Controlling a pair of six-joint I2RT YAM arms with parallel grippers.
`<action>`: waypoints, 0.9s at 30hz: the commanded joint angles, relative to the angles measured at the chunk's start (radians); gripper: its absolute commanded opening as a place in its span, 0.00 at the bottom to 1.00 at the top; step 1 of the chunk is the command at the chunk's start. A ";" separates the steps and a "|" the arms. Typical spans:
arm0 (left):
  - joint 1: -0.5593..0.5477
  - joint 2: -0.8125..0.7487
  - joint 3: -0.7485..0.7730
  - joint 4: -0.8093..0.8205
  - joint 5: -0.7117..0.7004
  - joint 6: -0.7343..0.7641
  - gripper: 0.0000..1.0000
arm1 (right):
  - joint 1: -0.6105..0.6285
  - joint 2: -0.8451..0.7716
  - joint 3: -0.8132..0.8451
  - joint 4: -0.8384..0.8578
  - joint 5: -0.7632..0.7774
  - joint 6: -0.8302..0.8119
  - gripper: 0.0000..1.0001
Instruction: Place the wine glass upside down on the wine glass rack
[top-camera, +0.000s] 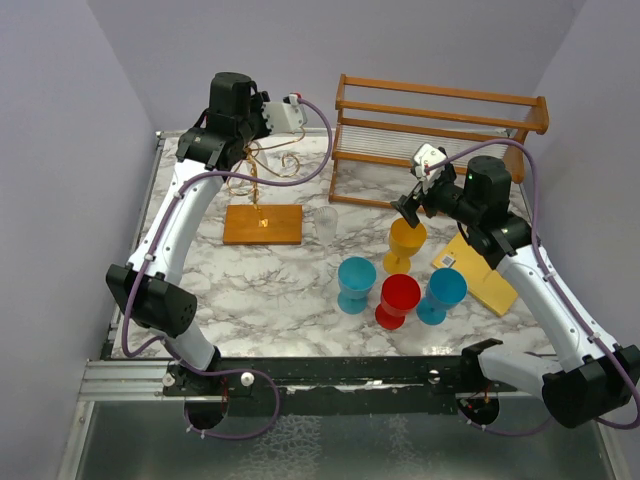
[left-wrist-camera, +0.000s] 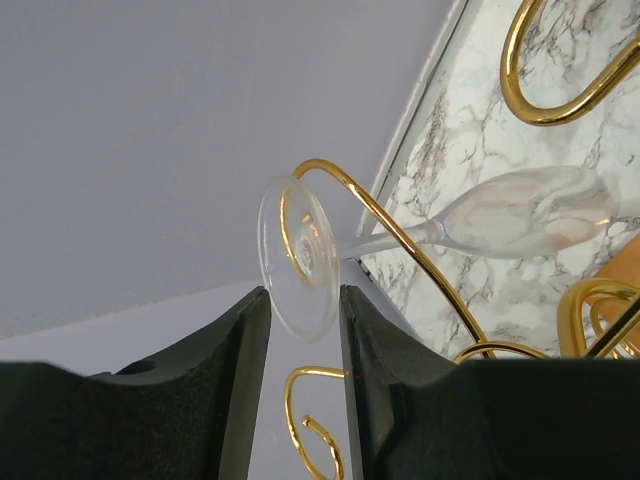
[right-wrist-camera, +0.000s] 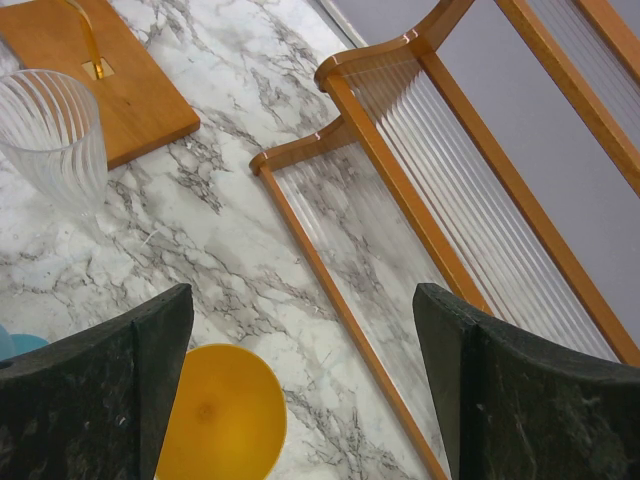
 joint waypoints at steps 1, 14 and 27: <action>0.004 -0.051 0.036 0.004 0.047 -0.025 0.38 | -0.008 -0.014 0.000 0.020 -0.023 -0.017 0.91; 0.004 -0.173 0.043 0.087 0.183 -0.346 0.87 | -0.004 0.086 0.132 -0.184 -0.060 -0.082 0.89; 0.005 -0.293 -0.087 0.143 0.055 -0.634 0.99 | 0.120 0.295 0.408 -0.315 -0.128 0.109 0.71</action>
